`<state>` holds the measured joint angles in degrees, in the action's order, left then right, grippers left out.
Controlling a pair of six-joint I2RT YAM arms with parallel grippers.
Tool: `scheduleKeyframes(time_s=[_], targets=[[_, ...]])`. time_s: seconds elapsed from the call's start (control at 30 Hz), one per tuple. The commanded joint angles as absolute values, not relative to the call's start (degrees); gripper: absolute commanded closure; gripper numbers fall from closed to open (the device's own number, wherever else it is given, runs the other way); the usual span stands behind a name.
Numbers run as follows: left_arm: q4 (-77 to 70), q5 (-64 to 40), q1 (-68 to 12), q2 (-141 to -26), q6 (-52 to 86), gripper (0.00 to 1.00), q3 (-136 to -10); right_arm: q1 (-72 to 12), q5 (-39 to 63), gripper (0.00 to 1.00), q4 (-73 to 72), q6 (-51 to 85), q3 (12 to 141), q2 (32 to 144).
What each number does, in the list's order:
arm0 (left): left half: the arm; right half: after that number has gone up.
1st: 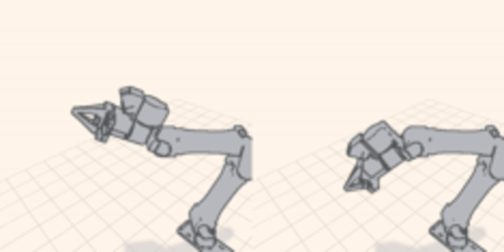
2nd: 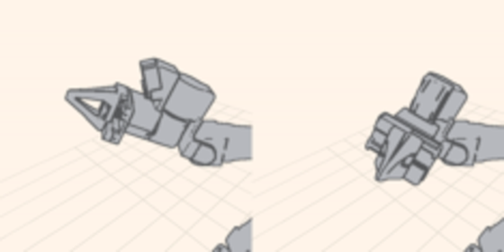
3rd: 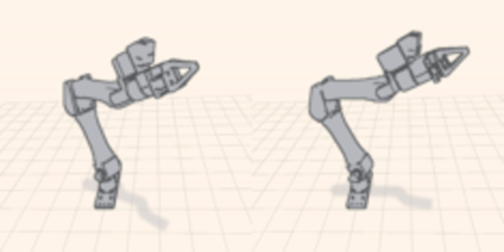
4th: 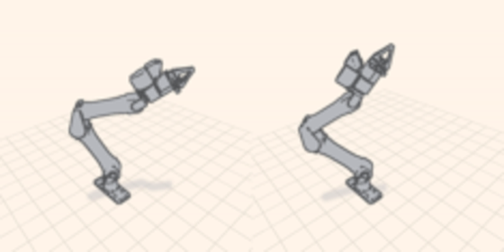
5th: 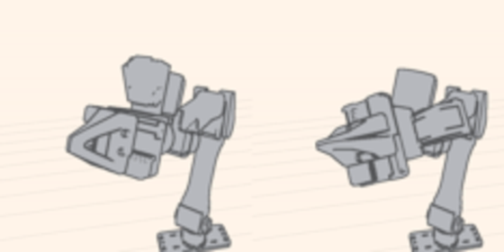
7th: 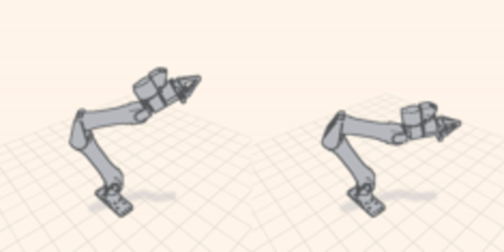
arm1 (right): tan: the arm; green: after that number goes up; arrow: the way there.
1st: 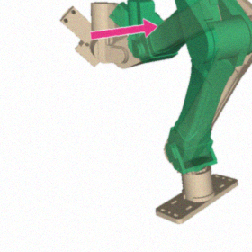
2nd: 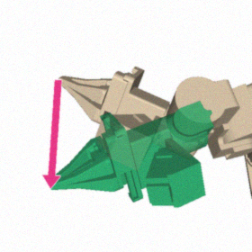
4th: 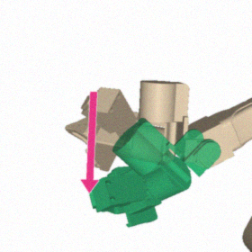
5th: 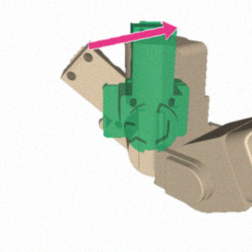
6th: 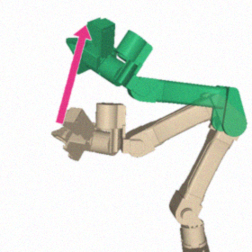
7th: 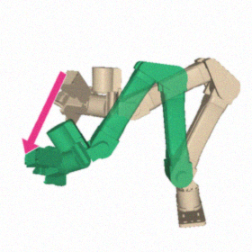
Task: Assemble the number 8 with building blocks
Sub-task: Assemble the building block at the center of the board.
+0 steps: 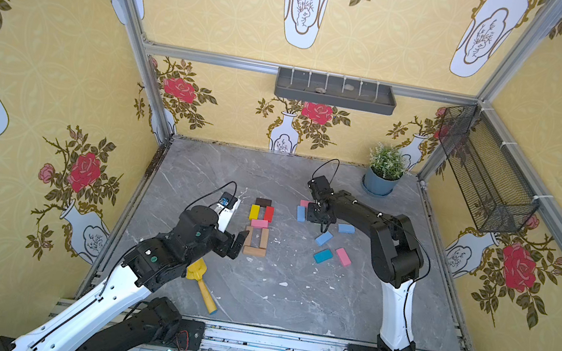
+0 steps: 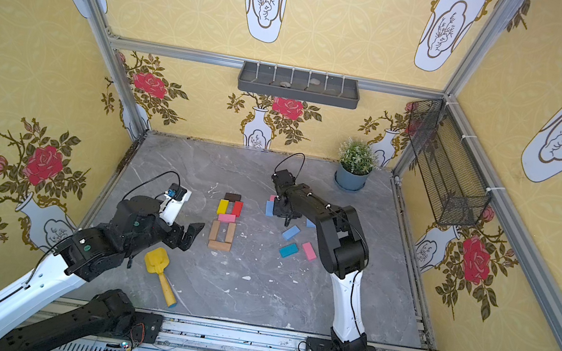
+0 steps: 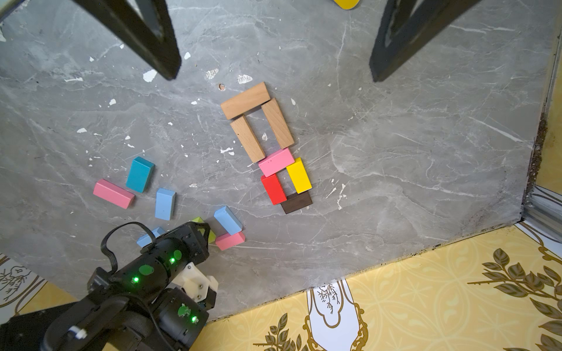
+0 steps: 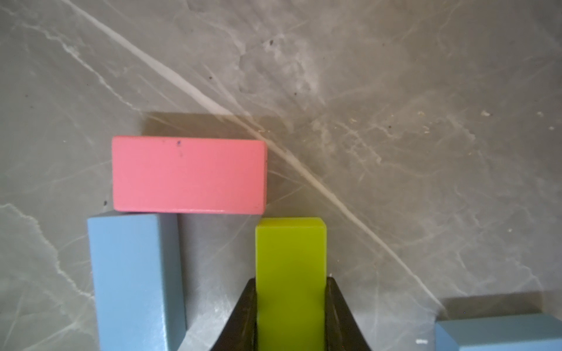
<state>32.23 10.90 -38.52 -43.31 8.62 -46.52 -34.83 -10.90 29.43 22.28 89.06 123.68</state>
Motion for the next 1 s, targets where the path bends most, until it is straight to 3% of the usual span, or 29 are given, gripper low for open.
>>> scheduleKeyframes(time_s=[0.0,0.77,0.97], targets=[[32.8,11.0,-38.5,-43.4,8.6,0.00,-46.4,-35.1,-8.1,0.92,30.9,22.4,89.1,124.8],[32.9,11.2,-38.5,-43.6,8.5,0.00,-46.3,-35.0,-7.6,0.92,30.0,21.5,89.3,124.8],[32.9,11.2,-38.5,-43.6,8.5,0.00,-46.3,-34.8,-7.7,0.80,29.6,21.4,88.9,124.0]])
